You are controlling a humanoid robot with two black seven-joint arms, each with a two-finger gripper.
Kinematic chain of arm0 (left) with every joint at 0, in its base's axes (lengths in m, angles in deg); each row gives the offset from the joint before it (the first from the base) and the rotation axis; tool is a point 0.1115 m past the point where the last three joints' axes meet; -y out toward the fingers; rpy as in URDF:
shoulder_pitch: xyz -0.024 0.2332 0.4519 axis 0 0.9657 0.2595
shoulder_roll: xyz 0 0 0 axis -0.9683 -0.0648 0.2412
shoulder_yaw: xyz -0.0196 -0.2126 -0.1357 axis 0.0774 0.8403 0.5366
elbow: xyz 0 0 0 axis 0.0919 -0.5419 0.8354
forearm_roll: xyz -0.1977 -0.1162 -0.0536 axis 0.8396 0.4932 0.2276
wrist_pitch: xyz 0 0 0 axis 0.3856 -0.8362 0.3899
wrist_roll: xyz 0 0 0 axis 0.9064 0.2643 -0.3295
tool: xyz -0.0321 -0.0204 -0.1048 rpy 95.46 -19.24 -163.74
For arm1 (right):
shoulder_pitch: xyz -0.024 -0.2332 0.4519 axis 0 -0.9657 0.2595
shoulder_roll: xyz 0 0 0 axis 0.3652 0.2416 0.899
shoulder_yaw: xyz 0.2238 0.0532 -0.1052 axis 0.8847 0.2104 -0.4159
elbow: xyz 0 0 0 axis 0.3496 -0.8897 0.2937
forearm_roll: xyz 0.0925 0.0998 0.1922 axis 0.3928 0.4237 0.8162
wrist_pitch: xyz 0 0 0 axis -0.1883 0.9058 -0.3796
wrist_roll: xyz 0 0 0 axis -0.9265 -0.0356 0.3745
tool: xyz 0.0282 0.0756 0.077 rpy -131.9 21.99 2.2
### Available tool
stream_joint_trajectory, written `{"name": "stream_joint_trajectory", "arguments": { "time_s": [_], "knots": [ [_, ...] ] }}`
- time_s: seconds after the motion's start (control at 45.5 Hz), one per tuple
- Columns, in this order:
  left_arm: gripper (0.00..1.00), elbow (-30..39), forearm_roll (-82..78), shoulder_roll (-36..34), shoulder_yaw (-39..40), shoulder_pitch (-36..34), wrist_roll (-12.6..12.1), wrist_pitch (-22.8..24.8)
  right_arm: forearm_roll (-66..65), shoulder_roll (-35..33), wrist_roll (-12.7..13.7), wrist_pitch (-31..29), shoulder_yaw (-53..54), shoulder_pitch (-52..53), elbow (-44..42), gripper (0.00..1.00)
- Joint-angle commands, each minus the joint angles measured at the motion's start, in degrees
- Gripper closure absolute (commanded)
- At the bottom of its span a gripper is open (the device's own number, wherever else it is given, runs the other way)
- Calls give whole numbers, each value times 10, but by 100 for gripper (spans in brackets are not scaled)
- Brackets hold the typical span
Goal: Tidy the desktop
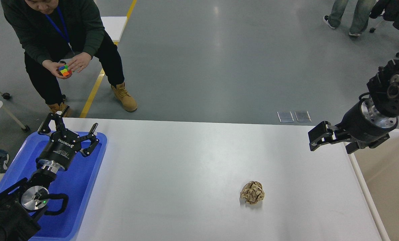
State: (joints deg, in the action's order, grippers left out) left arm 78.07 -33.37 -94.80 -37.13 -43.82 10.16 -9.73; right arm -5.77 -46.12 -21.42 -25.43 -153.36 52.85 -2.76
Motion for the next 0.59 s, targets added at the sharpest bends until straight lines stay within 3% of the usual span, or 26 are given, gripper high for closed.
{"name": "stream_joint_trajectory", "arguments": {
  "time_s": [0.0,0.571],
  "knots": [
    [1,0,-2,0,-3,0,-2,0,0,1,0,0,2,2,0,0],
    [1,0,-1,0,-1,0,0,0,0,3,-1,-1,16,-5,-4,0]
  ]
}}
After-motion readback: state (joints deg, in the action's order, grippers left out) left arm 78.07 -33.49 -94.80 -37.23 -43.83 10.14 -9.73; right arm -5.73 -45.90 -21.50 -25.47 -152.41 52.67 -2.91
